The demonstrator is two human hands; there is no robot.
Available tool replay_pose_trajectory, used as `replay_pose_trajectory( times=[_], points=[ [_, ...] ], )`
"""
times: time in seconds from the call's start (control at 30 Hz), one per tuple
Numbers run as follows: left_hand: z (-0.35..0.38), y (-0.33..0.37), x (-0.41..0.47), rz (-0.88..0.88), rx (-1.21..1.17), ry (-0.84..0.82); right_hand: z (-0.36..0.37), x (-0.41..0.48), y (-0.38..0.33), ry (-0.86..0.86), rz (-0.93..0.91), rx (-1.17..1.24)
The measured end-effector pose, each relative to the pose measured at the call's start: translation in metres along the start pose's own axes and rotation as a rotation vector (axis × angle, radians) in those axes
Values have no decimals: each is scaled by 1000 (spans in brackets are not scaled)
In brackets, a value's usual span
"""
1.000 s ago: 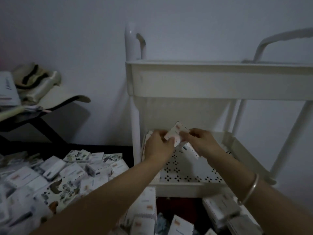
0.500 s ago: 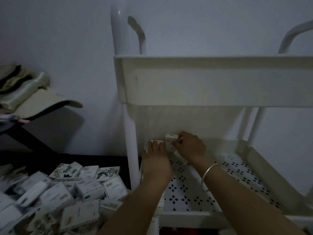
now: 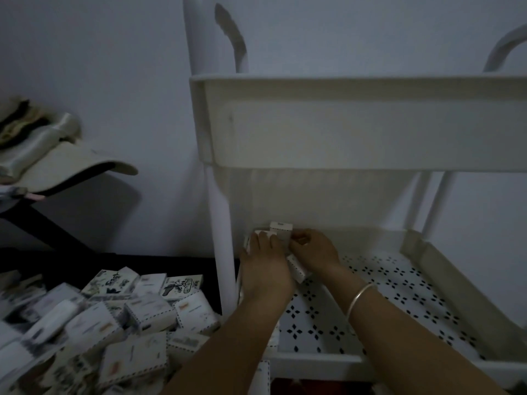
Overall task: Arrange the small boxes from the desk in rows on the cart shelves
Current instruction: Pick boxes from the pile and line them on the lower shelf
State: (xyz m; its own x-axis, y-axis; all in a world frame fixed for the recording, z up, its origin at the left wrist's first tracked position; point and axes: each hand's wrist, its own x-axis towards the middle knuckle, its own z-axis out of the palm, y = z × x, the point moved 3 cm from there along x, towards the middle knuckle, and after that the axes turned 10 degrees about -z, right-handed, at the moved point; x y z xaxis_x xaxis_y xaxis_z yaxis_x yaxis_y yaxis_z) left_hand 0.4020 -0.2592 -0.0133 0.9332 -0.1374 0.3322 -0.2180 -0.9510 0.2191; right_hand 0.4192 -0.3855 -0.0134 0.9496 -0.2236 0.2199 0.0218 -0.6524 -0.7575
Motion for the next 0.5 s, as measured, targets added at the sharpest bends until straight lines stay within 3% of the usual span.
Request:
replay_pose_trajectory(
  times=[0.3,0.5],
  points=[
    [-11,6,0,-27,51,-1,11,-4,-23,-189,-92,104],
    [-6,8,3,47,174,-134,2,-12,-29,-312,-61,164]
  ],
)
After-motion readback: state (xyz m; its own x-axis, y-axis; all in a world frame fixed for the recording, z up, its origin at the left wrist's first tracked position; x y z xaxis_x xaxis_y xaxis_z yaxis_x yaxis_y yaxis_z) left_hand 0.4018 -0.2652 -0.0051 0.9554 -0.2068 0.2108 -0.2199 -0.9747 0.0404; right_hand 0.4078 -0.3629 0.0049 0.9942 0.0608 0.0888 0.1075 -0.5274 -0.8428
